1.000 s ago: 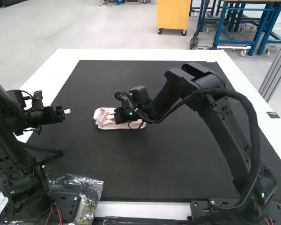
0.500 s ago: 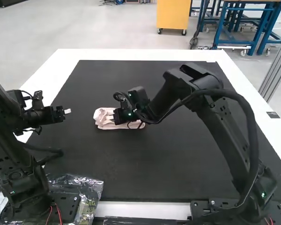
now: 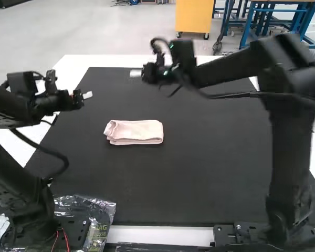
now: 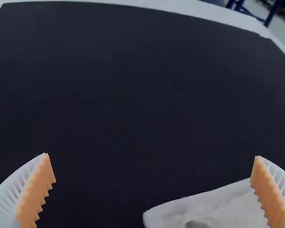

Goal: Fold the towel.

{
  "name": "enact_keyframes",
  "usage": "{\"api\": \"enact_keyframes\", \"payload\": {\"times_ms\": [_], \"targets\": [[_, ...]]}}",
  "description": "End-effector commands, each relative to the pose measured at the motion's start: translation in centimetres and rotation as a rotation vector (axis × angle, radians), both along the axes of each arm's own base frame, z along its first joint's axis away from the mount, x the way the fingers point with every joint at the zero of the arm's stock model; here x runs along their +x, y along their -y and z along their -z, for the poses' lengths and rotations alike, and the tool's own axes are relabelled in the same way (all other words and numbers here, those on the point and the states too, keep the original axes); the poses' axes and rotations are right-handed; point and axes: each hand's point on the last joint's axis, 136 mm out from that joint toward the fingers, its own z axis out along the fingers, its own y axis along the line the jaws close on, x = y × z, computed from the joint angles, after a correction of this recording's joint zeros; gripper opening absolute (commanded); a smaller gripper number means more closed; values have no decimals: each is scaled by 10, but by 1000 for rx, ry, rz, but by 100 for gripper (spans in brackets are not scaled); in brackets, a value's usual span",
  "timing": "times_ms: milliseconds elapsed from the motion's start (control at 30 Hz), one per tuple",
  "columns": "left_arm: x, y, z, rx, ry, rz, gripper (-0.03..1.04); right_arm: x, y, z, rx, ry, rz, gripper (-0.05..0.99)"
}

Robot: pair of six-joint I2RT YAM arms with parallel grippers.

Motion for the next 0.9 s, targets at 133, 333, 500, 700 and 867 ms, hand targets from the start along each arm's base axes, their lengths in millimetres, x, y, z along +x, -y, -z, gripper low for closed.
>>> {"api": "enact_keyframes", "payload": {"times_ms": [133,333,500,700,867], "targets": [[-3,47,-78,-21,121,70,97,-17,94,-103,78,178,170,92],[-28,67,-136,-13,249,64,97,-65,187,-180,126,393,399,92],[-63,70,-175,-1,360,31,97,-126,265,-220,156,558,597,92],[-113,66,-203,12,483,-19,97,-205,325,-241,138,730,767,92],[-161,60,-220,15,600,-75,97,-270,346,-250,150,869,859,92]]}}
